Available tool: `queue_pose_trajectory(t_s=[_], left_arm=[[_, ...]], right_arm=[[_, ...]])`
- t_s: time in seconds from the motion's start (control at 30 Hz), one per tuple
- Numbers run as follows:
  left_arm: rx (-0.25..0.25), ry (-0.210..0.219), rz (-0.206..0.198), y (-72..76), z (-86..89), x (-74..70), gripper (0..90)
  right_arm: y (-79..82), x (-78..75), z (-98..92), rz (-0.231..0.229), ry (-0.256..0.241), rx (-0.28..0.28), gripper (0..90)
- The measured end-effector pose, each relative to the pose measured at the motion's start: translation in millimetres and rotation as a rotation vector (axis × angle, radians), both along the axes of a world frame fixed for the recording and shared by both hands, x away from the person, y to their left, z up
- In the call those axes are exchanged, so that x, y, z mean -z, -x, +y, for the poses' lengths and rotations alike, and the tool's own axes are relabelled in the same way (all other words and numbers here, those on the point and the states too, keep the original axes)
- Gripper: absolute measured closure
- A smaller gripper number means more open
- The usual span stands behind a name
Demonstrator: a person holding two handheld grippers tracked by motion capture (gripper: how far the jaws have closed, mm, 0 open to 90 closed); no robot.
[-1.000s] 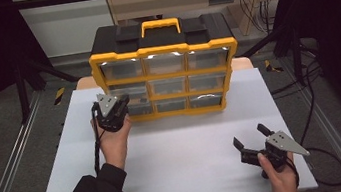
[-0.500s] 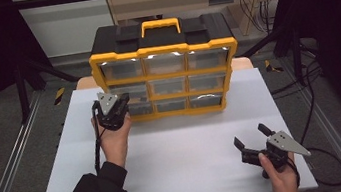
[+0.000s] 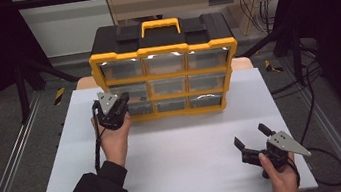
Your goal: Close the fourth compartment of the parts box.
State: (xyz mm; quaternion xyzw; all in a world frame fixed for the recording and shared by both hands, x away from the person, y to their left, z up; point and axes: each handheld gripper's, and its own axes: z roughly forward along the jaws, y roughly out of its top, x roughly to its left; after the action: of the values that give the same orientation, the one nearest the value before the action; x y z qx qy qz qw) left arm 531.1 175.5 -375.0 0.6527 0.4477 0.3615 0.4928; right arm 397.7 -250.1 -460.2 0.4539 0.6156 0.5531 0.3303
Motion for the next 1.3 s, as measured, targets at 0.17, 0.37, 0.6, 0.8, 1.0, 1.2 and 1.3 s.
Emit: queue_pose_trajectory(t_s=[0.17,0.37,0.6,0.8,1.0,1.2,1.3], left_arm=[[-0.003,-0.005,0.006,-3.2,-0.3,2.2,90.0],[-0.006,-0.001,0.008,-5.1,0.9,2.4,90.0],[-0.007,-0.003,0.004,-7.1,0.9,0.5,90.0],[-0.007,-0.017,0.002,-9.3,0.4,0.1,90.0],[-0.008,-0.014,0.003,-10.0,0.5,0.3,90.0],[-0.008,-0.014,0.004,-10.9,0.5,0.7,90.0],[-0.008,-0.016,0.004,-11.4,0.6,0.8,90.0]], right_arm=[[0.0,-0.1,0.0,0.000,0.000,0.000,1.8],[-0.2,0.1,-0.4,0.001,-0.001,0.000,1.8],[-0.3,0.1,-0.2,0.001,-0.001,-0.001,1.8],[-0.3,0.2,-0.2,0.002,-0.002,0.000,1.8],[-0.1,0.1,-0.5,0.000,-0.001,0.001,1.8],[-0.3,0.1,0.4,0.001,-0.002,-0.002,1.8],[-0.3,0.1,-0.1,0.001,-0.001,-0.001,1.8]])
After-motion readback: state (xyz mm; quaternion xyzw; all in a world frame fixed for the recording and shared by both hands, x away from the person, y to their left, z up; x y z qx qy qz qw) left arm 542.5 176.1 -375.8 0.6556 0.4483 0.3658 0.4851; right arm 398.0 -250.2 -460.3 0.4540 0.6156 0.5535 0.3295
